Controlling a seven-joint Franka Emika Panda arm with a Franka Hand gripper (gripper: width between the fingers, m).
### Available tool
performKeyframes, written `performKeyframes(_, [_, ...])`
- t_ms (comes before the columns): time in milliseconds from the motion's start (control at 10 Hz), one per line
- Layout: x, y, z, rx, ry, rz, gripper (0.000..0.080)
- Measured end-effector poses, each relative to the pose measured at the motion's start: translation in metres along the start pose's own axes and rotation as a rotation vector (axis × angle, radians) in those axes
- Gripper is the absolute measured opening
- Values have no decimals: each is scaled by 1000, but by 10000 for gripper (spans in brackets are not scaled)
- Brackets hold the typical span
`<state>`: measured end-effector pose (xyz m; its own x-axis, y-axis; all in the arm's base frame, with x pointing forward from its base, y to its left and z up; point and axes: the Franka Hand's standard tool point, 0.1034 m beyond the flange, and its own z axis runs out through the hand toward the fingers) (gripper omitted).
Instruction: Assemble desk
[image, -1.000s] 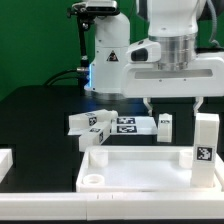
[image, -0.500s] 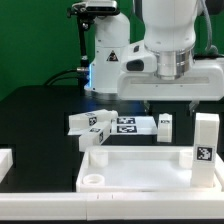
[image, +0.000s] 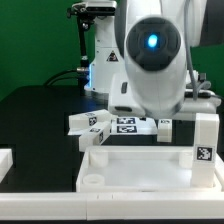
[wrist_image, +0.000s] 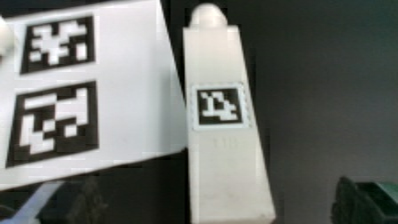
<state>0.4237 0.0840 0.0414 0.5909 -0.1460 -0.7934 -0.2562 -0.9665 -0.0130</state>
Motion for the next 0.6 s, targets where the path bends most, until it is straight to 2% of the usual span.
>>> performKeyframes(100, [4,0,1,-3,-53,1,648])
performKeyframes(200, [10,-5,4,-9,-35,-34,648])
performKeyframes(400, [10,-15,7,-13,-24,-104,649])
performKeyframes(600, [11,-14,7,-12,-25,-102,648])
